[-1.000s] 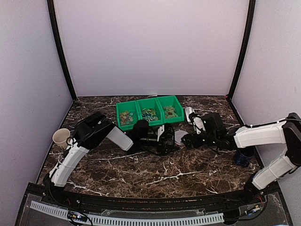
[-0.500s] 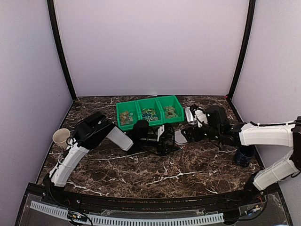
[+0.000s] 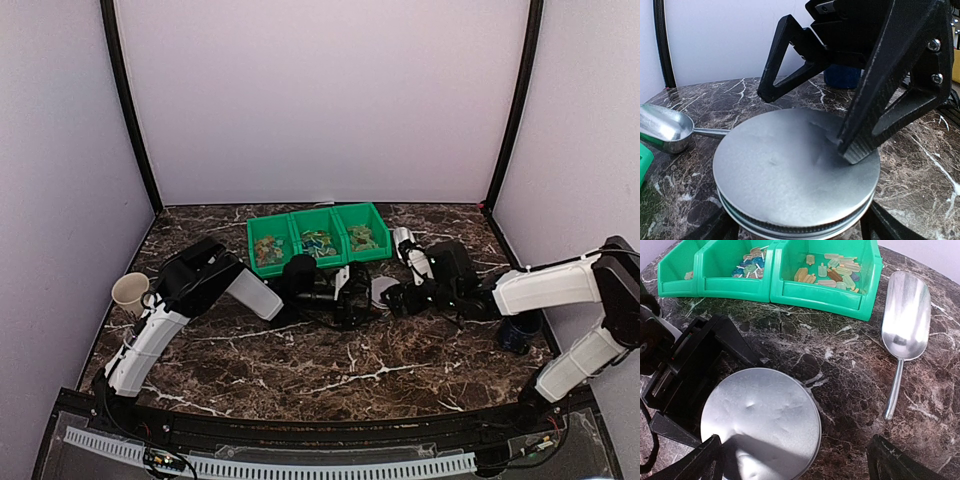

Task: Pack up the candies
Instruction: Press the box lid onto the packing bottle.

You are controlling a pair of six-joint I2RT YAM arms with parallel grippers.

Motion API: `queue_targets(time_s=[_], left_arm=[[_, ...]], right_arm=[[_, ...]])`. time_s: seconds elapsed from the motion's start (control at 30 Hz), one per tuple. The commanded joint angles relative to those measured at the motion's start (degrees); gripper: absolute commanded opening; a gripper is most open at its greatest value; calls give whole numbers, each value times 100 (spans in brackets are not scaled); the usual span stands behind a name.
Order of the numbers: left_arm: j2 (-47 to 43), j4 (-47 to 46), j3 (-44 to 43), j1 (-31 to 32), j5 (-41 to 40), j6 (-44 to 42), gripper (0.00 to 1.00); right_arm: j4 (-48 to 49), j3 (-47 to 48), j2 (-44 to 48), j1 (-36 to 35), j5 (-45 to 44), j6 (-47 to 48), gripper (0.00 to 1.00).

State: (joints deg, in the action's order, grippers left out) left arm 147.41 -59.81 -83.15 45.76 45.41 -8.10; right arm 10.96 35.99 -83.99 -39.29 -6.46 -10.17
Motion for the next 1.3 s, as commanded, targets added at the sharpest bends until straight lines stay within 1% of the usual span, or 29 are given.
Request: queue_targets(time_s=[0.0,0.13,0.2,0.3,0.37,0.43,0.53,0.57,0.7,0.8,0.93,1.03,1.13,1.27], left_arm=[[754,1415,410,21,-340,-688,83],[760,1427,412,23,-340,-676,83],[769,1433,405,13,-340,-682,83],[775,1479,381,-7,-44,-750,83],[780,1548,370,-26,61,-845,84],[796,1605,349,-44,151,-898,83],[794,1613,352,-49,176,-897,83],[797,1604,353,-49,171,-903,83],[793,1593,352,-49,176,-902,83],[798,1585,352,-49,175,-891,83],[806,1567,343,-49,188,-896,83],[804,1556,338,-49,193,-881,83],[806,1566,330,-49,187,-871,83],[798,1578,346,-49,171,-885,83]], right_arm=[[-471,-67,97,-53,-89,73,99],[-708,288,391,-50,41,448,99],[-799,416,521,-44,340,890,98],[-952,474,627,-10,1030,1724,97],[-990,570,587,75,1353,1887,97],[-1043,730,524,96,1437,1956,97],[-908,1018,537,90,1375,1784,97],[-768,1071,586,88,1197,1700,97],[-279,882,776,92,-207,1458,97],[-194,633,610,108,-618,1311,97],[-358,335,72,123,-765,894,97],[-674,426,-224,70,-496,640,98],[-1090,686,-280,3,-446,473,98],[-1227,812,-47,-36,-649,463,97]])
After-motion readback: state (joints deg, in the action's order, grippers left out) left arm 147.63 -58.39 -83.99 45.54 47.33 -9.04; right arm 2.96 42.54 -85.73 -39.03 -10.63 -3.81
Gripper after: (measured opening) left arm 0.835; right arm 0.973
